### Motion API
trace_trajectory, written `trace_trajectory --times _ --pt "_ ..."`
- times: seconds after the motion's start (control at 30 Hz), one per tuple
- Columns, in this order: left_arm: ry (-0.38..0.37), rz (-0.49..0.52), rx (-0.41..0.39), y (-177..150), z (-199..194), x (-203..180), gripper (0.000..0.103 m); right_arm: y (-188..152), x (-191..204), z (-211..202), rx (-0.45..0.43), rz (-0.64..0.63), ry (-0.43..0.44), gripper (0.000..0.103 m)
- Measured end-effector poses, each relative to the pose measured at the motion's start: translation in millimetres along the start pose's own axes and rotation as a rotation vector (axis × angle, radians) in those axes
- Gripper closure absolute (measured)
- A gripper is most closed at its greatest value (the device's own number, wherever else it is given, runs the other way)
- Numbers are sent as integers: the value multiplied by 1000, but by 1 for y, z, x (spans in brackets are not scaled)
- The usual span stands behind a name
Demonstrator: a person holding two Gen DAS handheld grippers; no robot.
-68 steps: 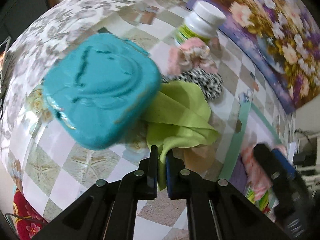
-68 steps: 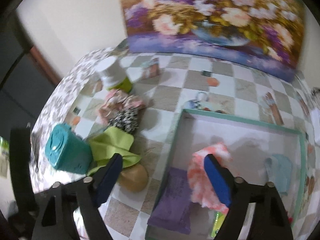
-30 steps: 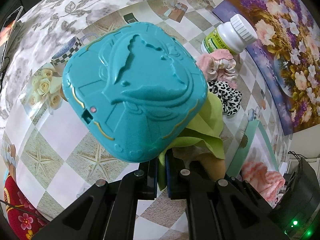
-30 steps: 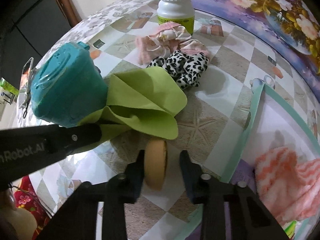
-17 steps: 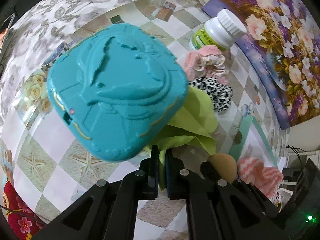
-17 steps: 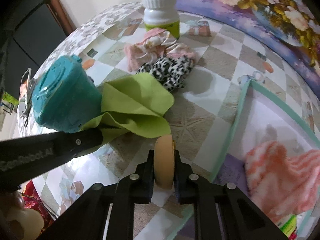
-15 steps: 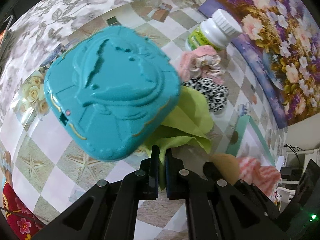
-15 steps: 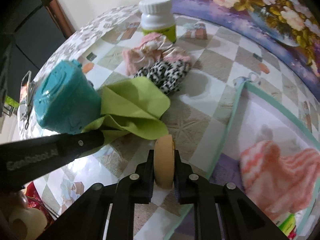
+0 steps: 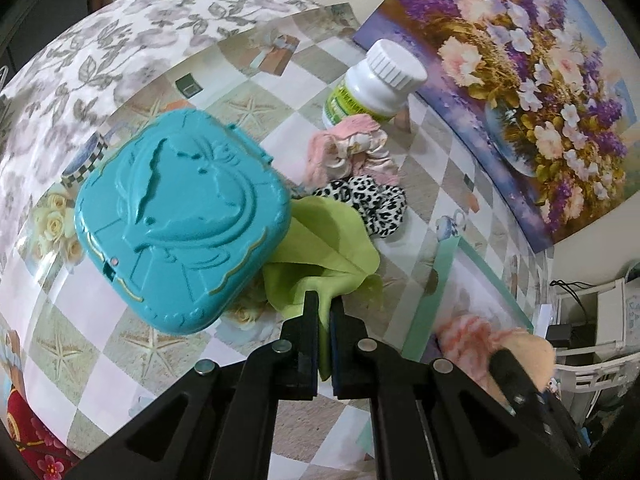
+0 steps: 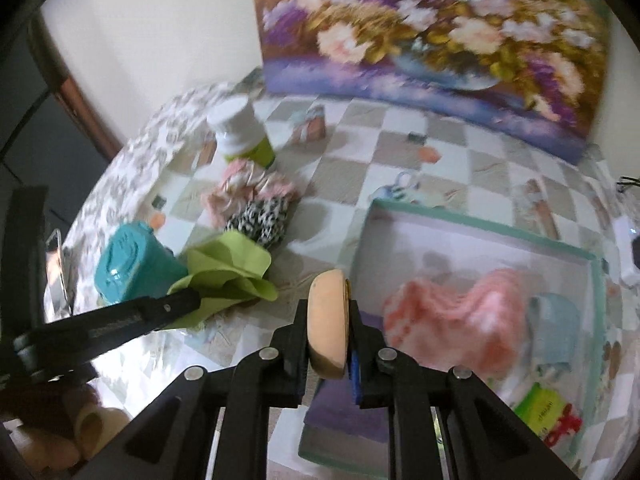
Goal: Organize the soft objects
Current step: 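Grasp the tan round sponge with the right tool while the left tool holds the green cloth, then lift and carry the green cloth and tan sponge over the white tray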
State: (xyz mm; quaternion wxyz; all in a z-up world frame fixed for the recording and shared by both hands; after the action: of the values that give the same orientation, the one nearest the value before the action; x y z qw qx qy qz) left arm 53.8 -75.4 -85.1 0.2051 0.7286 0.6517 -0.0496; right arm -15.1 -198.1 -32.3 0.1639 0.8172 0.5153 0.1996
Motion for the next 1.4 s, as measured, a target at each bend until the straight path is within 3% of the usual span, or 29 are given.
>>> trace_trajectory --times 0.33,0.73,1.1,1.27,1.4 --pt "-57 56 -73 6 -20 -15 99 -4 -18 -49 -94 78 -22 86" --pt "-166 125 -177 17 -59 -46 99 3 -31 -64 -135 114 -18 86" --pt "-356 250 -361 16 -136 -95 99 11 -51 -88 -201 161 -36 86" --pt "-466 334 -452 2 -180 -119 99 16 -63 -112 -262 183 -54 86" --pt "-511 412 -494 -15 -201 -139 99 17 -76 -131 -313 210 -75 86"
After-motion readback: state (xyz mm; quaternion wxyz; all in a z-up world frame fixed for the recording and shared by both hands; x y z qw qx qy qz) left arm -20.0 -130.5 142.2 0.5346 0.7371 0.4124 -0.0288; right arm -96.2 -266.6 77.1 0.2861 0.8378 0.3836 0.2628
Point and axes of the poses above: each gripper's, at about its wrist camera, not at the fingertips, and z roughly the way its jaws point, x to its left, y to its top, the point moved 9 cm from there along z, roughly the way its jaws point, and after that the axes turned 4 degrees about y, right-handed, at the moved point
